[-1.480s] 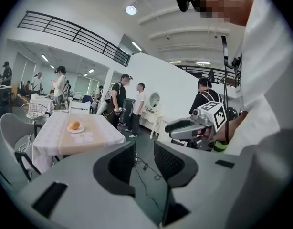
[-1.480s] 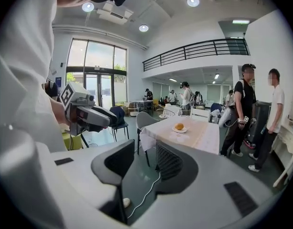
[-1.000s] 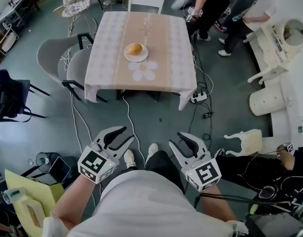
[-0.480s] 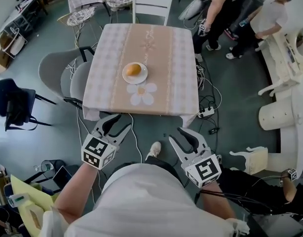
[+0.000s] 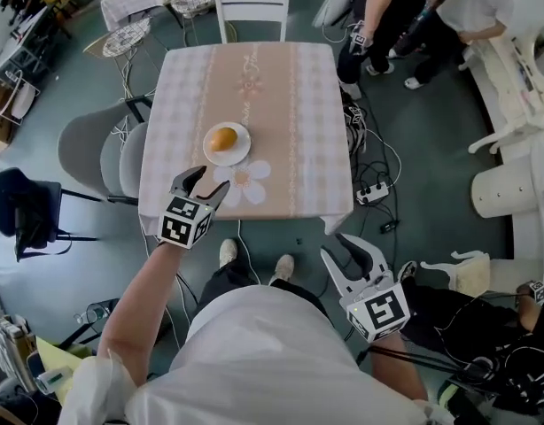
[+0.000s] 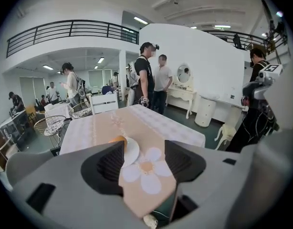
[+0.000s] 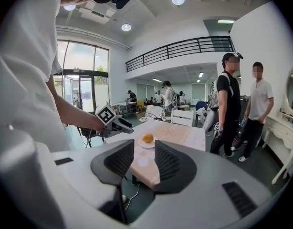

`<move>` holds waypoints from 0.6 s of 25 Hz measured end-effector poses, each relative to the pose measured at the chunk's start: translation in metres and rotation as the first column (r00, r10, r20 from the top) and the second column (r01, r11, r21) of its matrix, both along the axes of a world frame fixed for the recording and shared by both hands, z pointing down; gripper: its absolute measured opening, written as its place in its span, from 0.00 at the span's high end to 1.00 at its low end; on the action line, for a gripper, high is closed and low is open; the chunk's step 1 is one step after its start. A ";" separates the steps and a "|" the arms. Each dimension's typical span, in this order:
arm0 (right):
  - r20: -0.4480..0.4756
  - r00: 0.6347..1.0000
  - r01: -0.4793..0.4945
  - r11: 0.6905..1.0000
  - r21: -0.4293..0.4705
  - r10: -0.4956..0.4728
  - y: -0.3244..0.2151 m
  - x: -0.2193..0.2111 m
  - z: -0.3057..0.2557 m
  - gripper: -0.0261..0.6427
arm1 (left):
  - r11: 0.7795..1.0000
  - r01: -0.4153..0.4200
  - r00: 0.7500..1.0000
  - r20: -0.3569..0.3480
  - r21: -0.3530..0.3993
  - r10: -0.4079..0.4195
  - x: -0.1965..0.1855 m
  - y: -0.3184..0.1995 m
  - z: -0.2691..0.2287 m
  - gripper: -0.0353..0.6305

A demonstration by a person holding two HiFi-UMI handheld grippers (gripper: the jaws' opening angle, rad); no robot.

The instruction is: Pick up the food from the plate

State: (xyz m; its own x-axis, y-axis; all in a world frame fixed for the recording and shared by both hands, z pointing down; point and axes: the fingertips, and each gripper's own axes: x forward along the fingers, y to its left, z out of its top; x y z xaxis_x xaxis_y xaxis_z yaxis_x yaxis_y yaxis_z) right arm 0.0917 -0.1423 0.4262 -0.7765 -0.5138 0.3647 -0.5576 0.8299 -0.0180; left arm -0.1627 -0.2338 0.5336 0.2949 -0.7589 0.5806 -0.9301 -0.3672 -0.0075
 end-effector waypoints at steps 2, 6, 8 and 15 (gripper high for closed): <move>-0.003 0.999 -0.045 0.999 -0.001 0.045 -0.007 0.003 -0.003 0.75 | 1.000 -0.011 1.000 0.019 -0.020 0.012 -0.009 -0.024 0.013 0.54; -0.026 0.991 -0.133 0.991 -0.014 0.133 -0.022 0.003 -0.003 0.75 | 0.997 -0.027 0.998 0.047 -0.076 0.030 -0.030 -0.071 0.045 0.50; -0.033 0.984 -0.176 0.984 -0.022 0.175 -0.024 -0.002 -0.003 0.75 | 0.993 -0.038 0.997 0.059 -0.109 0.045 -0.039 -0.086 0.063 0.48; -0.055 0.954 -0.298 0.954 -0.023 0.296 -0.025 -0.016 -0.003 0.75 | 0.976 -0.112 0.984 0.116 -0.187 0.135 -0.049 -0.117 0.120 0.44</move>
